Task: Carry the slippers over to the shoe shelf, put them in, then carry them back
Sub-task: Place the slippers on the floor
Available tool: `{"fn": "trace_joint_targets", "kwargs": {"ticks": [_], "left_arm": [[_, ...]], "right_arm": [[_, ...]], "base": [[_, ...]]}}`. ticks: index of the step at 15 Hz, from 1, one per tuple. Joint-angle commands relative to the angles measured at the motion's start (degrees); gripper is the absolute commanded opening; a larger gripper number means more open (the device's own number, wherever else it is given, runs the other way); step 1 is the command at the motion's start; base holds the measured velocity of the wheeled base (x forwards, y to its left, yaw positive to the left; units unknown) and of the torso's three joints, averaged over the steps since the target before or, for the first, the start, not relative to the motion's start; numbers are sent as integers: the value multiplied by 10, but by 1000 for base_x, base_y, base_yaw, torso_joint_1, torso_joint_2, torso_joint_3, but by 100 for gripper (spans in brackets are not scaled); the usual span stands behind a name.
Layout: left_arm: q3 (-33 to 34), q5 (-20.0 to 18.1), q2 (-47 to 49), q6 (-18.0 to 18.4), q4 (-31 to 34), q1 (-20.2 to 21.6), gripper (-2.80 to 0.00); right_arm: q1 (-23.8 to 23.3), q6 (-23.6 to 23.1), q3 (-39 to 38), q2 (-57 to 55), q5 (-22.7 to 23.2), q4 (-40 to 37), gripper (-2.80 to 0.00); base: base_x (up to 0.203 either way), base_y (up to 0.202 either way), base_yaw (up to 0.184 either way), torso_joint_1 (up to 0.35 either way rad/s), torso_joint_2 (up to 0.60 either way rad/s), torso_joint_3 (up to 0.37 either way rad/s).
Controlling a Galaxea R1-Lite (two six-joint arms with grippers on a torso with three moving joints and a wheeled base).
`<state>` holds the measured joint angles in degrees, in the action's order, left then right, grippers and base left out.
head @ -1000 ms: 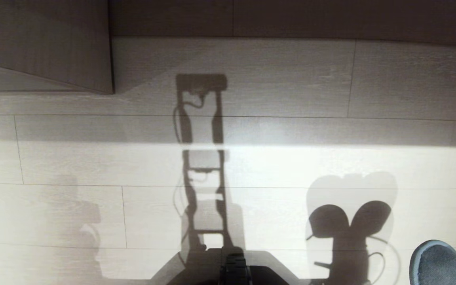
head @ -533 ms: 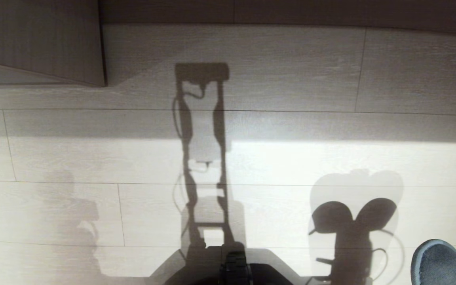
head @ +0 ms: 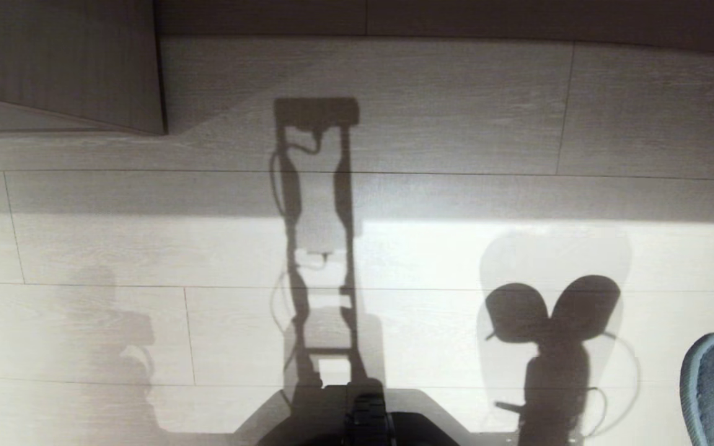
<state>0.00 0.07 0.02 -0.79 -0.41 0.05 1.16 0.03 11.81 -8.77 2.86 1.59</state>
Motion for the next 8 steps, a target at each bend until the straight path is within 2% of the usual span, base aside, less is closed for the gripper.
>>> {"fn": "trace_joint_targets", "kwargs": {"ticks": [1,4,8], "left_arm": [[0,0,0,0,0,0,-280],[0,0,0,0,0,0,-280],[0,0,0,0,0,0,-280]], "right_arm": [[2,1,49,-120,1,25,-280],[4,3,117,-329,1,150,-280],[3,-7,213,-600,-1,375,-280]], "base": [[0,0,0,0,0,0],[0,0,0,0,0,0],[0,0,0,0,0,0]]}}
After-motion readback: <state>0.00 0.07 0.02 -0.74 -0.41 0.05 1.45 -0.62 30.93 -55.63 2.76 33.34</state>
